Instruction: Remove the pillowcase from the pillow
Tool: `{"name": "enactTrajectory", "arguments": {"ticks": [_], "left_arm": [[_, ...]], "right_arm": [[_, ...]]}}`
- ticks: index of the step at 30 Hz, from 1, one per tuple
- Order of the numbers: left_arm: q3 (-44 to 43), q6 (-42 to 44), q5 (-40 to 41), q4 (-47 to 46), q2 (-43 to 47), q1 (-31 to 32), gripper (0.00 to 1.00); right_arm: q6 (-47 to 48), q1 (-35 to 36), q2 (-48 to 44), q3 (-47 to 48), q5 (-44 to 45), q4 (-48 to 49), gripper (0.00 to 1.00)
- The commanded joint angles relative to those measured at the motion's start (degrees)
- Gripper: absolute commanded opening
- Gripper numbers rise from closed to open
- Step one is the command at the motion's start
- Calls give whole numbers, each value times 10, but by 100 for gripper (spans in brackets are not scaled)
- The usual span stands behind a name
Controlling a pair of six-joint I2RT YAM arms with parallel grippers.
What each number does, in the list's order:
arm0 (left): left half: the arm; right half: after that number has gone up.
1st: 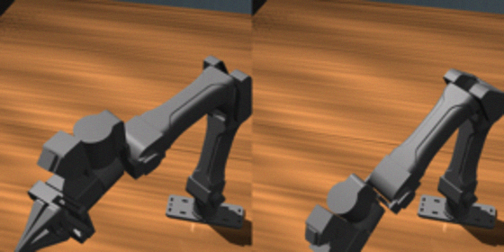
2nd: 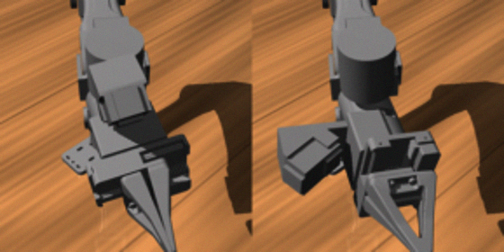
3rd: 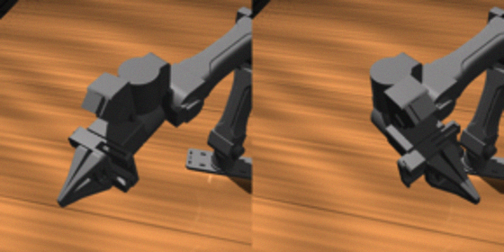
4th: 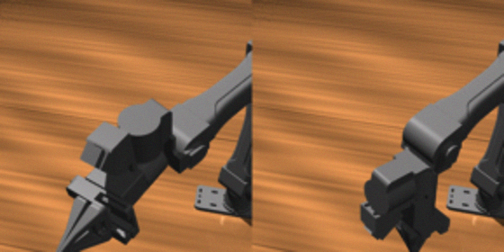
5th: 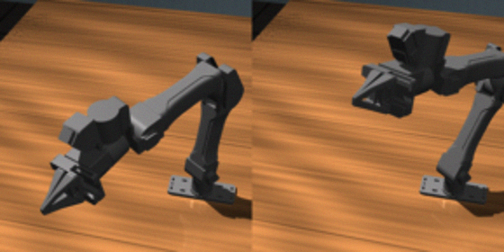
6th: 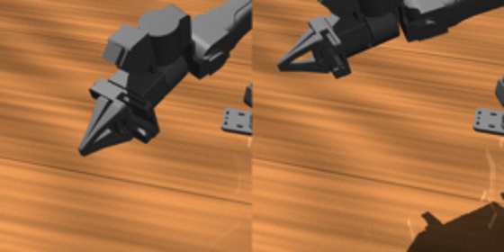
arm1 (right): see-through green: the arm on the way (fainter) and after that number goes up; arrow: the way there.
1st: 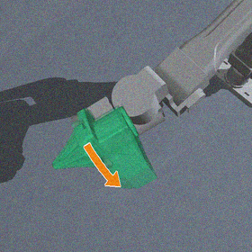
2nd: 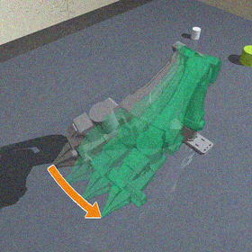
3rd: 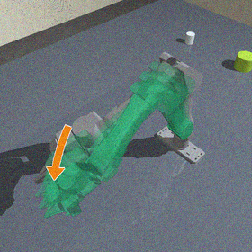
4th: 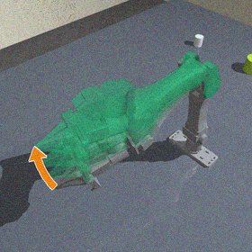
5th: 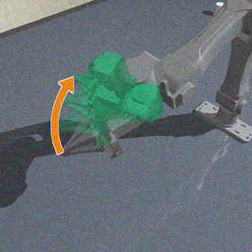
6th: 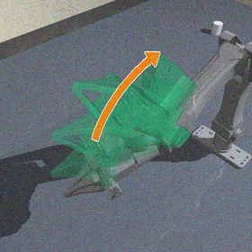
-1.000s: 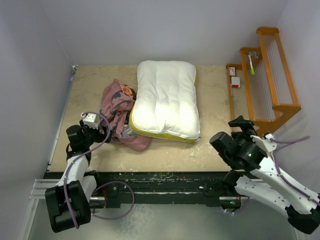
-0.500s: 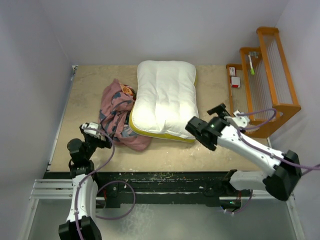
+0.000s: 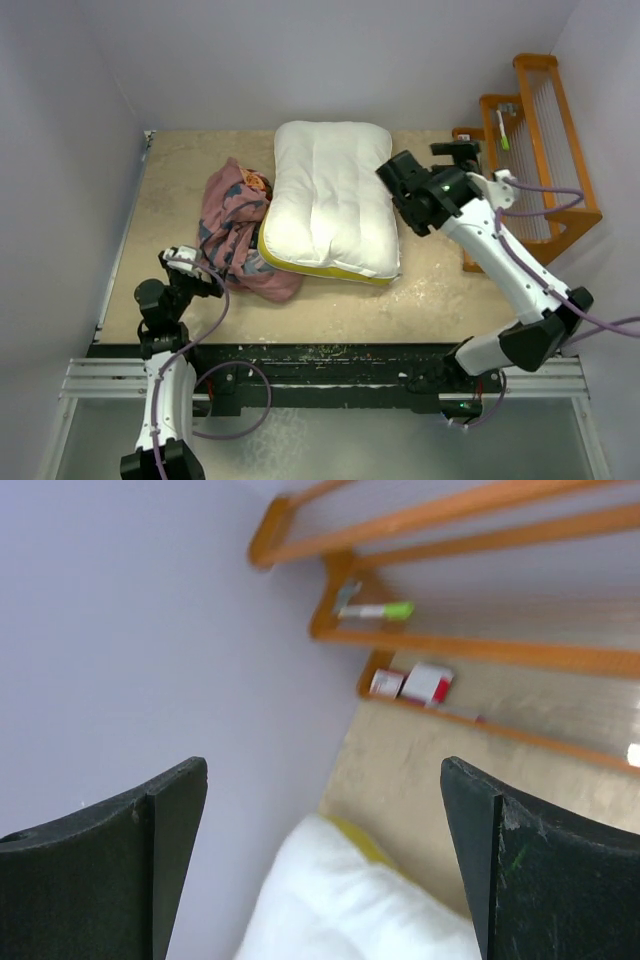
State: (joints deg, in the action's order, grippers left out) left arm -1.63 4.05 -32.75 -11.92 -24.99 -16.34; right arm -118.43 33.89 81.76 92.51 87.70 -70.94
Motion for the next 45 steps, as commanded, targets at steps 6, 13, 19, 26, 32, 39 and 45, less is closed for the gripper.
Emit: {"name": "enactTrajectory", "arguments": {"ticks": [6,13,19,26,32,39,45], "left_arm": [[-6,-1,-2,-28,3,0,99],[-6,-1,-2,-29,-1,1,99],[-6,-1,-2,-30,-1,1,99],[-7,-1,-2,-30,-2,0,99],[-6,0,-2,-29,-2,1,99],[-7,0,-2,-29,-2,0,99],[-7,0,-2,-29,-1,0,99]], "right_arm": [[39,61,44,155,116,-12,100],[-40,5,128,422,112,-39,100],[-98,12,201,584,107,-47,100],[-211,35,155,583,108,20,100],[-239,35,80,474,112,52,100],[-317,96,51,430,111,-39,100],[-231,232,-73,175,110,-43,100]]}}
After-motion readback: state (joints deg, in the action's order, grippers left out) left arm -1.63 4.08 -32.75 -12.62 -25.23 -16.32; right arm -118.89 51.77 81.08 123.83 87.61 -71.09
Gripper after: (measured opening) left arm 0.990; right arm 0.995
